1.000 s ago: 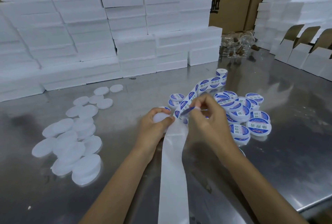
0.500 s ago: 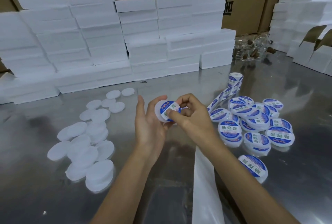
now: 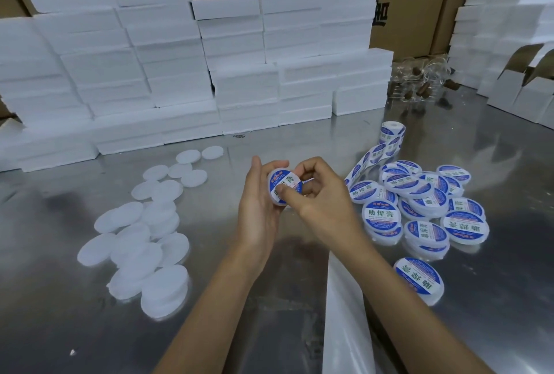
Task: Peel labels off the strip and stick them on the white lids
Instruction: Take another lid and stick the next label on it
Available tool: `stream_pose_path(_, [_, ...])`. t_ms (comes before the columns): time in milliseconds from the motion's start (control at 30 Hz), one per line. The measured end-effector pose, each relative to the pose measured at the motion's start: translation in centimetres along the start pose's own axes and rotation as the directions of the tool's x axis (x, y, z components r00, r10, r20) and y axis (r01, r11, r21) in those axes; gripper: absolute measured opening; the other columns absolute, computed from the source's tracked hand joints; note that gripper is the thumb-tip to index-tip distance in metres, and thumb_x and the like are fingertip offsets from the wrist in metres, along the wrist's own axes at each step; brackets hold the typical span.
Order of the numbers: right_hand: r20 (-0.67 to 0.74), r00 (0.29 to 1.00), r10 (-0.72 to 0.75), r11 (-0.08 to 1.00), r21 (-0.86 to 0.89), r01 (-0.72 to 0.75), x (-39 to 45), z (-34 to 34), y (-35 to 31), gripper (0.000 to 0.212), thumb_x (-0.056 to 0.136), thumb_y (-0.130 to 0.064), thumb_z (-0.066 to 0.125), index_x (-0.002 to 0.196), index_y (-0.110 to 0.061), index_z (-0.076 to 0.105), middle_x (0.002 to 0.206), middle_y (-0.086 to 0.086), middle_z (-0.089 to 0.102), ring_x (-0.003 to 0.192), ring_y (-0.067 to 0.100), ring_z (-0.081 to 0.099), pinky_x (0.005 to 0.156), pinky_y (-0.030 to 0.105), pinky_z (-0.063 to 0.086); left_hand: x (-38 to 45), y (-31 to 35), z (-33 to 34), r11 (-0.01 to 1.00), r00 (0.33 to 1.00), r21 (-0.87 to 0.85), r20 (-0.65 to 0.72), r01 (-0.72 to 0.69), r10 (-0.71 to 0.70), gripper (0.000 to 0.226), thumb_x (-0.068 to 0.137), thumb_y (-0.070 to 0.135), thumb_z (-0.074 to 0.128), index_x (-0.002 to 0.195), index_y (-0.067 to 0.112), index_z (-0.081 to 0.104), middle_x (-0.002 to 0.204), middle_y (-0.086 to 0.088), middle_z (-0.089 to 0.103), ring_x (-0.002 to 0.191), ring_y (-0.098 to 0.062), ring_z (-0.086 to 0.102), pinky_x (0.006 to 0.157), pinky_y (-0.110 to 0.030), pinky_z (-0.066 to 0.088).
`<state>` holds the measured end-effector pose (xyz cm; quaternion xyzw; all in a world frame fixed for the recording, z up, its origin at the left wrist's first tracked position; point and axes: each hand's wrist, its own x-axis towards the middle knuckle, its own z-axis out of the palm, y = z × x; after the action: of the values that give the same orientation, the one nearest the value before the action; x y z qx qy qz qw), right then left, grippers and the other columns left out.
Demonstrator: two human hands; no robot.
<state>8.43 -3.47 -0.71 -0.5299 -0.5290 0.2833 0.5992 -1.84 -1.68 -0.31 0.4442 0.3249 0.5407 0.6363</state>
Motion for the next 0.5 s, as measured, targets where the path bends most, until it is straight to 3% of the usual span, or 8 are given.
stream_pose_path(133, [-0.046,0.995,-0.088,0.991,-0.11,0.083,-0.21,0.07,0.51,0.028,0.076,-0.018,0.08,0.086,-0.028,0.055,0.077,-0.015,0.061,0.062,0.0,0.055,0.057,0.007,0.041,0.21,-0.22,0.19,1.0,1.0,0.023,-0.012,-0.012,0.012,0.044,0.103,0.045,0.035,0.103,0.008,0.061,0.082,-0.005,0.069,0.078,-0.016,0.068,0.071,-0.023,0.056])
stream_pose_path(200, [-0.057,0.986,-0.155,0.974,-0.179,0.143,-0.36,0.17,0.62,0.035,0.075,-0.024,0.081,0.098,-0.028,0.055,0.087,-0.015,0.058,0.069,-0.002,0.056,0.06,0.005,0.04,0.16,0.02,0.25,1.0,0.999,-0.002,-0.041,-0.009,0.009,0.042,0.104,0.042,0.035,0.101,0.008,0.059,0.086,-0.009,0.067,0.08,-0.02,0.068,0.076,-0.028,0.056])
stream_pose_path(300, [-0.068,0.991,-0.119,0.97,-0.22,0.101,-0.07,-0.2,0.81,0.078,0.067,-0.042,0.085,0.128,-0.033,0.037,0.101,-0.009,0.048,0.081,0.001,0.055,0.067,0.013,0.043,-0.12,0.56,-0.03,0.997,0.998,-0.073,-0.062,0.006,-0.011,0.045,0.105,0.042,0.032,0.106,0.005,0.058,0.098,-0.022,0.065,0.088,-0.031,0.066,0.089,-0.04,0.053])
stream_pose_path(333, [-0.074,0.991,-0.108,0.961,-0.262,0.085,-0.03,-0.36,0.83,0.08,0.065,-0.05,0.084,0.125,-0.035,0.035,0.103,-0.011,0.046,0.085,0.0,0.054,0.067,0.017,0.042,-0.2,0.66,-0.13,0.995,0.998,-0.097,-0.063,0.017,-0.023,0.047,0.105,0.044,0.031,0.11,0.004,0.057,0.104,-0.024,0.065,0.092,-0.032,0.065,0.092,-0.042,0.052])
stream_pose_path(400, [-0.055,0.987,-0.149,0.914,-0.389,0.116,-0.3,-0.39,0.89,0.06,0.063,-0.07,0.073,0.102,-0.038,0.04,0.096,-0.017,0.044,0.086,-0.005,0.051,0.061,0.018,0.038,-0.3,0.74,-0.24,0.988,0.998,-0.15,-0.051,0.039,-0.047,0.051,0.105,0.046,0.032,0.117,0.004,0.056,0.112,-0.027,0.065,0.098,-0.033,0.065,0.096,-0.045,0.05])
stream_pose_path(500, [0.001,0.974,-0.227,0.819,-0.541,0.192,-0.81,-0.17,0.86,0.05,0.069,-0.083,0.054,0.069,-0.038,0.033,0.074,-0.015,0.046,0.069,-0.003,0.047,0.052,0.017,0.027,-0.25,0.76,-0.26,0.968,0.996,-0.236,-0.007,0.08,-0.084,0.054,0.103,0.05,0.033,0.118,0.005,0.057,0.125,-0.026,0.066,0.108,-0.035,0.066,0.104,-0.047,0.047])
